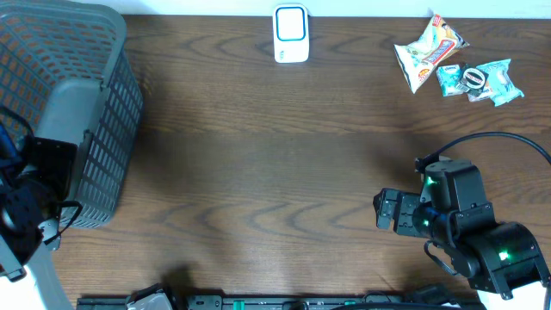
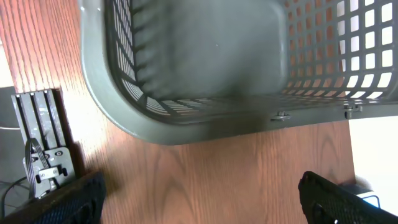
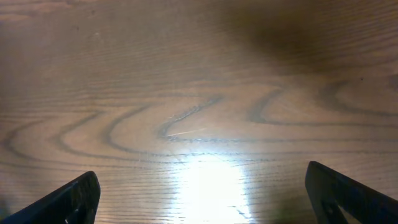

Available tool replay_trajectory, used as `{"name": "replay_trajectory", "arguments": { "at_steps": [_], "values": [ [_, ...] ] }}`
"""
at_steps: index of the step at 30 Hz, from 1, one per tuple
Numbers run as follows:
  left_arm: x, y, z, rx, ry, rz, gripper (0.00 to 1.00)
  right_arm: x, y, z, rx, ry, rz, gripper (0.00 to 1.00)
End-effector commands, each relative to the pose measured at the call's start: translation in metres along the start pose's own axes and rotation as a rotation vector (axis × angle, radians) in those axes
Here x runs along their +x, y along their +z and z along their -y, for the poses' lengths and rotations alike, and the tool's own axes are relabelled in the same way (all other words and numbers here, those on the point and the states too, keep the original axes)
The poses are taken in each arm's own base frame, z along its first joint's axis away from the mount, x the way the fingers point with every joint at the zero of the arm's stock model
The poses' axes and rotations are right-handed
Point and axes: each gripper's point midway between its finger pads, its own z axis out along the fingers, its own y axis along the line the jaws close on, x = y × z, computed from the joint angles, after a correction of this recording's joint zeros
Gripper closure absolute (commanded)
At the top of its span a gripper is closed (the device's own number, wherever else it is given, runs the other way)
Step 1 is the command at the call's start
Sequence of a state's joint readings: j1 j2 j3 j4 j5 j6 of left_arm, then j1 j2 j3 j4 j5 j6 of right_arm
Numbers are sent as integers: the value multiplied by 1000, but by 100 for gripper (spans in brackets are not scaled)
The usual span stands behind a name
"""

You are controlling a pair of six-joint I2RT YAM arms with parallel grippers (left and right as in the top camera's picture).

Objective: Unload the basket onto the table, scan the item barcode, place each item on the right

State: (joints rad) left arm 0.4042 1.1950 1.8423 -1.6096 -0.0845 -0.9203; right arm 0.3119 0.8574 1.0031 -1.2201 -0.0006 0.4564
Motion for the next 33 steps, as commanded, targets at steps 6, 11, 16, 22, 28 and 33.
{"name": "replay_trajectory", "arguments": {
  "at_steps": [6, 11, 16, 22, 28, 33],
  "values": [
    [4, -1, -11, -41, -4, -13, 3, 0, 1, 5, 32, 0, 8, 1],
    [4, -1, -11, -41, -4, -13, 2, 0, 6, 17, 67, 19, 49, 1],
    [4, -1, -11, -41, -4, -13, 3, -3, 23, 30, 47, 54, 168, 1],
    [4, -1, -11, -41, -4, -13, 2, -20, 28, 31, -41, -60, 401, 1],
    [4, -1, -11, -41, -4, -13, 2, -39, 16, 34, -70, -95, 644, 1],
    [4, -1, -11, -41, -4, -13, 3, -47, 11, 40, -72, -78, 784, 1]
  ]
}}
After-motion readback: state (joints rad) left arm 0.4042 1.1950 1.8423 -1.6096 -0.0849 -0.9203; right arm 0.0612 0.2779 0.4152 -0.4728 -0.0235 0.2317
